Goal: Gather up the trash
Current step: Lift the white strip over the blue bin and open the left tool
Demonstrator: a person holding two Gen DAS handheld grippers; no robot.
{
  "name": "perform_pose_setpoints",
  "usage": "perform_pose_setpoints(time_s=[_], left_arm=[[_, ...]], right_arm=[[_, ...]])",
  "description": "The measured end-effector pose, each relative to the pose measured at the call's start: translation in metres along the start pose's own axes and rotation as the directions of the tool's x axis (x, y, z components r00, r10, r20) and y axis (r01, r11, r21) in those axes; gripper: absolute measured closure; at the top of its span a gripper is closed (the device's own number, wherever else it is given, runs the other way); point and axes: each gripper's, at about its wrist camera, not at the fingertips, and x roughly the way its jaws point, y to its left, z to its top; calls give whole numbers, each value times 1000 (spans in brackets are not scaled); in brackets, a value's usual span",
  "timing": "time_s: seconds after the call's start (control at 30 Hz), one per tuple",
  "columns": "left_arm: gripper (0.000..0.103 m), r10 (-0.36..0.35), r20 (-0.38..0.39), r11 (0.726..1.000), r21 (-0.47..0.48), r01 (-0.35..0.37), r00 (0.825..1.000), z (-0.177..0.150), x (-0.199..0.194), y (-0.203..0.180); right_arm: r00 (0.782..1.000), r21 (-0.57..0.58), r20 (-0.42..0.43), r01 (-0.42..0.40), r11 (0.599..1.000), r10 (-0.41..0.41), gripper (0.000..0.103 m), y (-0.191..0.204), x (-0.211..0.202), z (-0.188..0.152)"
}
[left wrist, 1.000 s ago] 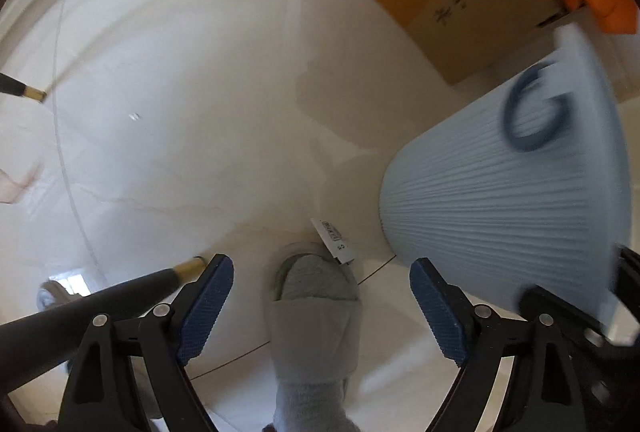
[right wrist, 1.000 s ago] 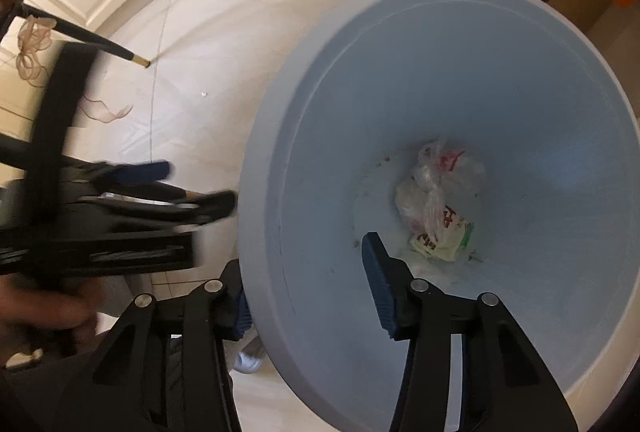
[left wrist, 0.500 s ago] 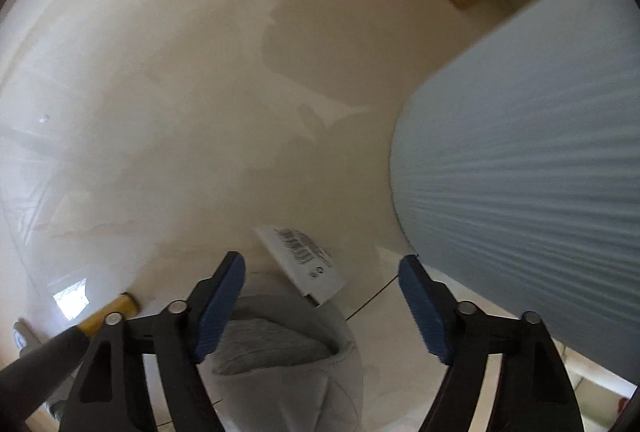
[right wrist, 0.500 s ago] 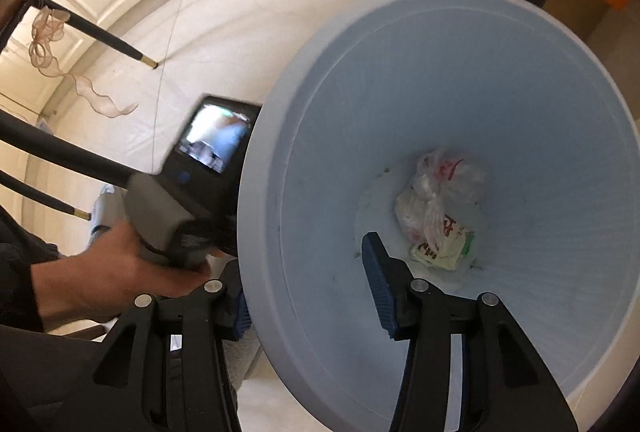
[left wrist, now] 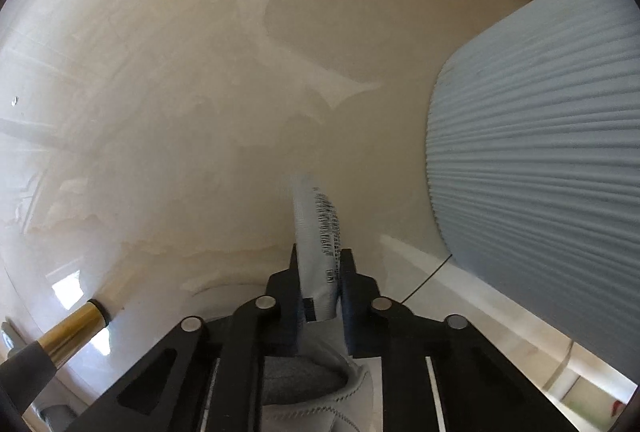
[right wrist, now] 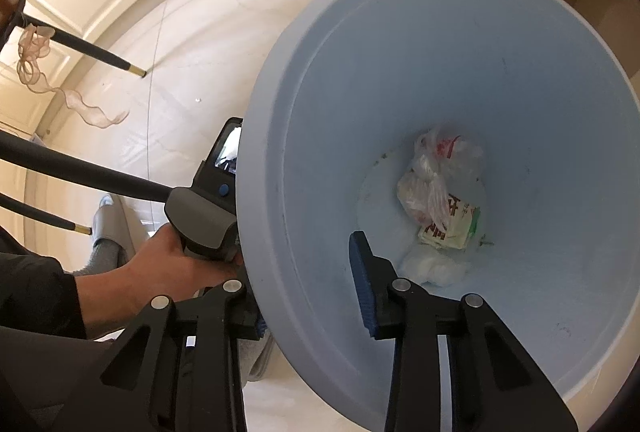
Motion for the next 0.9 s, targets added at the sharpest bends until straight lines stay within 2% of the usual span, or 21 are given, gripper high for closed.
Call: perform_pose_setpoints(time_s=[0.17, 0.3, 0.43, 0.57, 0.8, 0.87, 0.9], left_arm=[[95, -2, 55, 1000, -14, 3, 999, -9, -20, 6], [95, 21, 125, 1000, -4, -21, 992, -11, -57, 0], [95, 31, 215, 999, 11, -35, 976, -7, -107, 0], [94, 29, 296, 999, 28, -39, 955, -6, -157, -4], [94, -47, 373, 994, 112, 6, 927, -24, -224, -10], [94, -104, 378, 986, 163, 45, 920, -17, -252, -25], [94, -139, 375, 979, 188, 72, 916, -21, -261, -48]], right_arm=[[1000, 12, -3, -6, 1000, 6, 69, -3, 0, -4], [1000, 30, -4, -10, 1000, 10, 69, -4, 0, -5], [1000, 43, -3, -13, 999, 14, 75, -2, 0, -5], [1000, 76, -5, -14, 997, 14, 76, -5, -2, -6], [999, 103, -32, -16, 995, 20, 74, -9, -3, -11], [999, 109, -36, -20, 994, 24, 74, -10, -4, -13], [999, 105, -38, -14, 994, 19, 73, -9, -4, -14]])
